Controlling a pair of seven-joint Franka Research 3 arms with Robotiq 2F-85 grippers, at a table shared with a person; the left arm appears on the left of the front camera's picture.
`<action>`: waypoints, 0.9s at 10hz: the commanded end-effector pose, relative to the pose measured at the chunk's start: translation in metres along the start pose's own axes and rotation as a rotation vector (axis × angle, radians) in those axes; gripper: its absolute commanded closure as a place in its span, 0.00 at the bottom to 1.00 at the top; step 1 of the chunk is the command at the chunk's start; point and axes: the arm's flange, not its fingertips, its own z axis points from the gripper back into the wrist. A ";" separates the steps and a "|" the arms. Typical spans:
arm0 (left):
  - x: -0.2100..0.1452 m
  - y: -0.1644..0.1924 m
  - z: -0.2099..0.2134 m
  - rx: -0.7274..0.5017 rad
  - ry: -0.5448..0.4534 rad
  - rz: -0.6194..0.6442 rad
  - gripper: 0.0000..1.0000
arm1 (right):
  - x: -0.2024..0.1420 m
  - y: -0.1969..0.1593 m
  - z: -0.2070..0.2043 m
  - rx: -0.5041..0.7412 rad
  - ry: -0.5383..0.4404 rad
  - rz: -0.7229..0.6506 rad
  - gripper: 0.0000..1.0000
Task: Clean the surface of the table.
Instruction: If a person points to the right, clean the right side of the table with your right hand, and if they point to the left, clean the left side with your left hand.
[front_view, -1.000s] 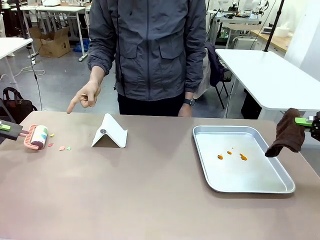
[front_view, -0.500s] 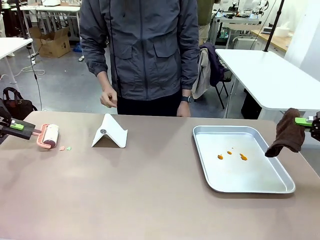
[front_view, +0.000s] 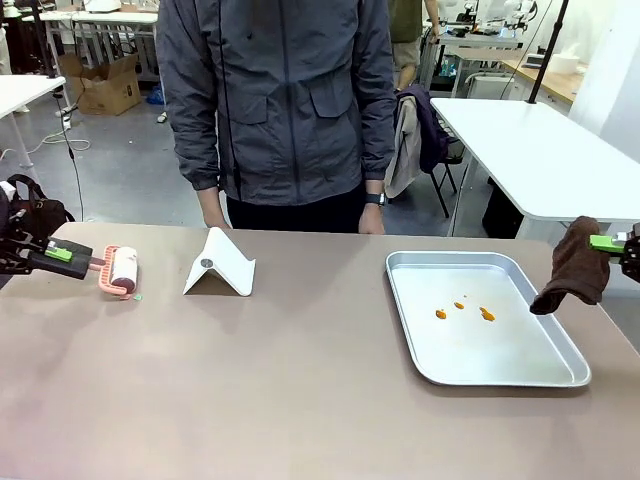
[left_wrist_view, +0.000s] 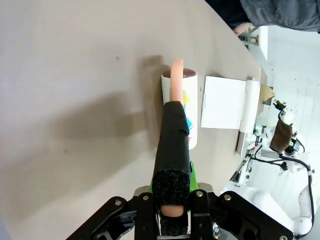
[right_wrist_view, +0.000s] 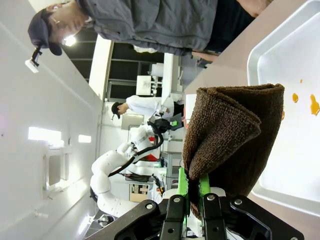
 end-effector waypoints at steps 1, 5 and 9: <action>-0.027 0.005 -0.036 0.096 0.111 -0.036 0.78 | -0.001 0.005 0.002 0.008 0.001 -0.011 1.00; -0.025 -0.016 -0.061 0.061 0.109 -0.024 0.78 | -0.001 0.005 0.002 0.008 0.001 -0.011 1.00; -0.028 -0.043 -0.032 -0.149 0.075 -0.077 0.78 | -0.001 0.005 0.002 0.008 0.001 -0.011 1.00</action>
